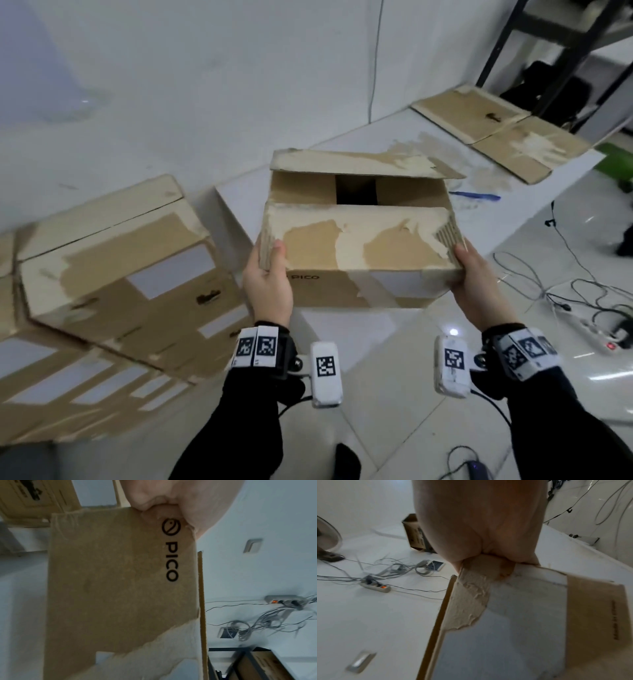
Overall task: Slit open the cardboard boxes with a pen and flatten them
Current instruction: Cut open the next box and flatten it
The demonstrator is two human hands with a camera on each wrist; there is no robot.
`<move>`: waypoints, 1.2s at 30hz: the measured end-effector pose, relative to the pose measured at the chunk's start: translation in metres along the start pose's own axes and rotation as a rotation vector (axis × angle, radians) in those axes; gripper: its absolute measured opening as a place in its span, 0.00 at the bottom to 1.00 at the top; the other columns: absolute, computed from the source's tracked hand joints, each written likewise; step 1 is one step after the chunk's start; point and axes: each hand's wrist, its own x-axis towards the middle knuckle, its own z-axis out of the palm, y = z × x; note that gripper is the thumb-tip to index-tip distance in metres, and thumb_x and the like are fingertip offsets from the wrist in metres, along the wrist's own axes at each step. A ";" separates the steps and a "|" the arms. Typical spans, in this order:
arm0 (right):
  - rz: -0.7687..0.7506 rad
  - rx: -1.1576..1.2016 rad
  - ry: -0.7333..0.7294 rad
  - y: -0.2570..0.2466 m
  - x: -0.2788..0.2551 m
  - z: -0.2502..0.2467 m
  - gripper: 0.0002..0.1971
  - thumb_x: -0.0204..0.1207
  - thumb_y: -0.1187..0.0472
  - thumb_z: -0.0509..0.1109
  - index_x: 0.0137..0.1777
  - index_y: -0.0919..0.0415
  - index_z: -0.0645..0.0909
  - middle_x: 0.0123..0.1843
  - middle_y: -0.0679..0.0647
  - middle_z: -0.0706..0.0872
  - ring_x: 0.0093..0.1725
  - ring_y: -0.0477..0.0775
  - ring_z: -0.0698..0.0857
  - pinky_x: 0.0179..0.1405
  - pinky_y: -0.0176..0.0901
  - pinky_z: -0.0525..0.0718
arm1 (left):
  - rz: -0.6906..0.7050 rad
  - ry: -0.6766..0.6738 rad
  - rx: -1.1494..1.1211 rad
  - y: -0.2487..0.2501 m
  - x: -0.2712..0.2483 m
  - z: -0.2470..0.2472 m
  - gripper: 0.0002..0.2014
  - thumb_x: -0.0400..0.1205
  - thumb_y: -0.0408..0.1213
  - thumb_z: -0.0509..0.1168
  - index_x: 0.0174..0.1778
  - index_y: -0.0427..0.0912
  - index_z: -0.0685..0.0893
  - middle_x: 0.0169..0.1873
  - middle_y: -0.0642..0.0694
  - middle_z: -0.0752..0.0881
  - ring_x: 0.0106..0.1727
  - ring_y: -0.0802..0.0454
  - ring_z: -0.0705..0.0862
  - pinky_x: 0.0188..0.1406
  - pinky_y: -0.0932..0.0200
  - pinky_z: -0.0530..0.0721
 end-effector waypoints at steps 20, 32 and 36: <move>0.058 -0.317 -0.241 -0.011 0.251 -0.073 0.24 0.86 0.50 0.54 0.81 0.47 0.59 0.76 0.43 0.71 0.74 0.45 0.72 0.74 0.50 0.71 | -0.030 0.149 0.189 -0.088 0.139 0.205 0.18 0.85 0.42 0.62 0.65 0.33 0.81 0.60 0.36 0.85 0.64 0.40 0.81 0.61 0.50 0.79; 0.211 -0.221 -0.195 -0.044 0.387 -0.099 0.26 0.80 0.42 0.62 0.75 0.48 0.64 0.74 0.48 0.68 0.68 0.50 0.71 0.70 0.60 0.72 | 0.219 0.209 0.576 -0.001 0.122 0.289 0.24 0.82 0.47 0.62 0.72 0.40 0.72 0.67 0.47 0.75 0.70 0.50 0.73 0.72 0.45 0.72; 0.342 -0.336 -0.523 -0.046 0.423 -0.089 0.23 0.76 0.38 0.64 0.69 0.45 0.75 0.66 0.47 0.79 0.67 0.53 0.76 0.59 0.57 0.71 | 0.342 0.000 0.778 -0.001 0.044 0.401 0.30 0.82 0.58 0.56 0.77 0.45 0.65 0.77 0.49 0.65 0.79 0.51 0.62 0.75 0.39 0.68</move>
